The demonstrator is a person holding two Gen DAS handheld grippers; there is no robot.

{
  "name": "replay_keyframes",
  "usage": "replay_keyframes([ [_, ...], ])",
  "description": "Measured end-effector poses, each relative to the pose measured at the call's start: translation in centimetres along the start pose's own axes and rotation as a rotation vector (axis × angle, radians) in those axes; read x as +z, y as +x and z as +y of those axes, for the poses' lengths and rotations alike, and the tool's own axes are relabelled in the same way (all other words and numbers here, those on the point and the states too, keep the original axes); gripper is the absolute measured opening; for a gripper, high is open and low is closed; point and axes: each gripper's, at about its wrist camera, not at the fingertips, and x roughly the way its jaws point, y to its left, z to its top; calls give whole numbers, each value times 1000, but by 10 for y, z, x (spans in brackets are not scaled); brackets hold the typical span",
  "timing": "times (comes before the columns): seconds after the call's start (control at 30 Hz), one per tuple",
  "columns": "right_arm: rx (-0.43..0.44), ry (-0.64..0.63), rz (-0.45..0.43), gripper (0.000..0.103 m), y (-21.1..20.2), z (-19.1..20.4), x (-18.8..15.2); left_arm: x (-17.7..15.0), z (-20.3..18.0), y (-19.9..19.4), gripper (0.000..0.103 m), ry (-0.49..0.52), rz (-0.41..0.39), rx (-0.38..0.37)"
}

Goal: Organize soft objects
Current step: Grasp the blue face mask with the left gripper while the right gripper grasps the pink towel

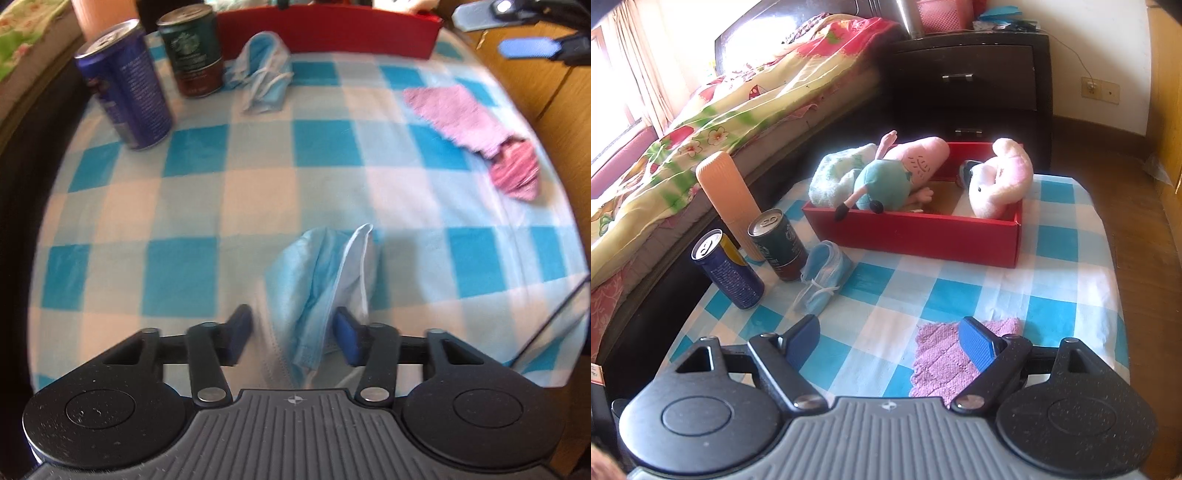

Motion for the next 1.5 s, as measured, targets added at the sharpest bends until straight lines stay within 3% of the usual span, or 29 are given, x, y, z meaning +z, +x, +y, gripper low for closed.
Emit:
replay_keyframes([
  [0.13, -1, 10, -4, 61, 0, -4, 2, 6, -8, 0, 44, -5, 2, -52],
  [0.2, -2, 14, -8, 61, -1, -6, 2, 7, -17, 5, 44, 15, 3, -23],
  [0.23, -2, 17, -9, 61, -1, -7, 2, 7, -22, 6, 41, 35, -5, 5],
  [0.33, -3, 16, -9, 61, -2, -10, 2, 14, -30, 6, 16, 53, -6, 2],
  [0.4, -8, 19, -12, 61, -3, -13, 3, 20, -28, 4, 14, 15, -1, -30],
  [0.5, -22, 37, -9, 61, -3, -24, 4, 32, -26, -9, 13, -14, -47, -61],
  [0.63, -76, 84, 8, 61, 4, -44, 8, 60, -15, -27, 13, -125, -109, -163],
  [0.83, -135, 128, 60, 62, 23, -56, 7, 94, -9, -36, 13, -159, -187, -182],
  [1.1, -187, 100, 191, 69, 56, -61, -7, 90, -8, -16, 14, -174, -105, -274],
  [1.3, -217, 65, 302, 71, 86, -62, -21, 90, -16, -24, 15, -135, -113, -294],
  [1.37, -239, 24, 299, 80, 91, -58, -24, 90, -16, -23, 15, -142, -103, -296],
  [1.5, -266, -24, 284, 80, 94, -53, -26, 90, -18, -22, 16, -134, -100, -291],
])
